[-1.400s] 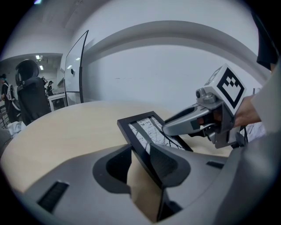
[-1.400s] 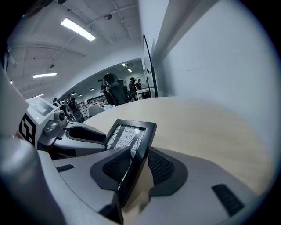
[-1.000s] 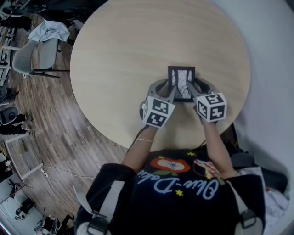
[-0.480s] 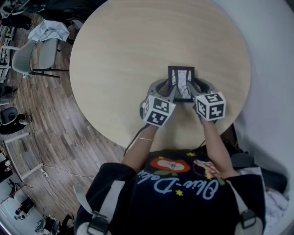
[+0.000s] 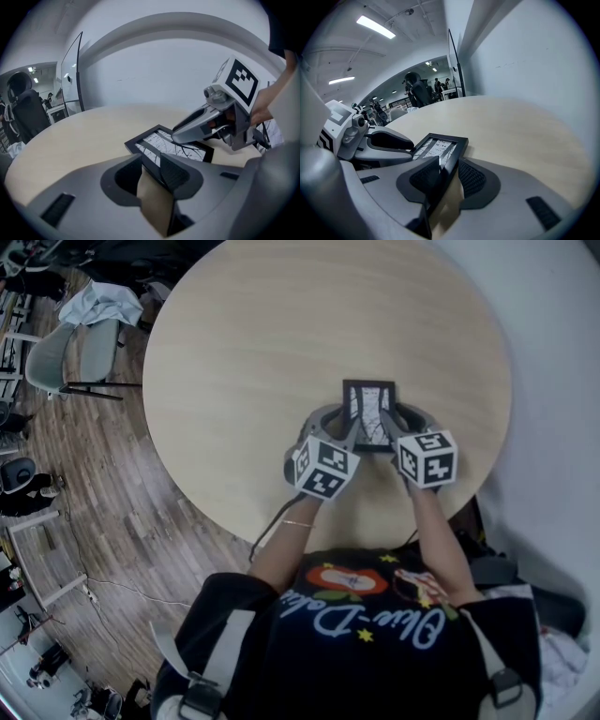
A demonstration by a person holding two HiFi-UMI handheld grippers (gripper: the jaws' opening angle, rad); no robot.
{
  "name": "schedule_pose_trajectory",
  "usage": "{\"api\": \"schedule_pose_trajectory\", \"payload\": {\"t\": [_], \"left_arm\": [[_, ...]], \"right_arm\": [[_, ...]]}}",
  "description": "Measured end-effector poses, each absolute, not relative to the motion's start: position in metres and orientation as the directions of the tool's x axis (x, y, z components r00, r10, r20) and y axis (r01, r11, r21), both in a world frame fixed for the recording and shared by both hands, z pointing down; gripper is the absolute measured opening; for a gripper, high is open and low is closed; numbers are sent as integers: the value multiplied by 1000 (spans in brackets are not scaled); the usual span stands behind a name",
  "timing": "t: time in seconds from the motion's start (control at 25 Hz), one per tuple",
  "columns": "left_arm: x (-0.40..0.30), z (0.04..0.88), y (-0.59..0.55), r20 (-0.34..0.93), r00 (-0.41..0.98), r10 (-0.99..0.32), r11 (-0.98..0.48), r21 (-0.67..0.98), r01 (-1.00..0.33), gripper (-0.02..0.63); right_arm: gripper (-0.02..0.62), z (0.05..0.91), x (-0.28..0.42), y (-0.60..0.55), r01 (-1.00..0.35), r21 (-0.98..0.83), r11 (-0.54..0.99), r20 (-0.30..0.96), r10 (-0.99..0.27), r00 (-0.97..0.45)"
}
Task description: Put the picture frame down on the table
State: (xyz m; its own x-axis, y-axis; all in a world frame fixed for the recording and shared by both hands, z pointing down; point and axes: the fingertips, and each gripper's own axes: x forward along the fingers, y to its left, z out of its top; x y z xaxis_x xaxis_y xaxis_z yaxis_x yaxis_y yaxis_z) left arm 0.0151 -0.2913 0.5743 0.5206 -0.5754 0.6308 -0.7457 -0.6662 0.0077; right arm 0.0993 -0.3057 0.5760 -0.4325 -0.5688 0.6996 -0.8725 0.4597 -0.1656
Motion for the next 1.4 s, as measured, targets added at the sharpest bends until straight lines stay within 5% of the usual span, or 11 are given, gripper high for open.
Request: {"api": "schedule_pose_trajectory", "payload": {"t": [1.0,1.28,1.4], "left_arm": [[14,579,-296,633,521,-572,-694,-35,-719,112],[27,550,-289,551,574,-606,-703,-32,-711,110],[29,534,-285,502,597,-625,-695,-12,-719,103]], "right_arm": [[103,560,102,-314,-875,-128,467,641,-634,-432],[101,542,98,-309,-862,-126,492,606,-650,-460],[51,528,95,-308,-856,-117,504,569,-672,-474]]}}
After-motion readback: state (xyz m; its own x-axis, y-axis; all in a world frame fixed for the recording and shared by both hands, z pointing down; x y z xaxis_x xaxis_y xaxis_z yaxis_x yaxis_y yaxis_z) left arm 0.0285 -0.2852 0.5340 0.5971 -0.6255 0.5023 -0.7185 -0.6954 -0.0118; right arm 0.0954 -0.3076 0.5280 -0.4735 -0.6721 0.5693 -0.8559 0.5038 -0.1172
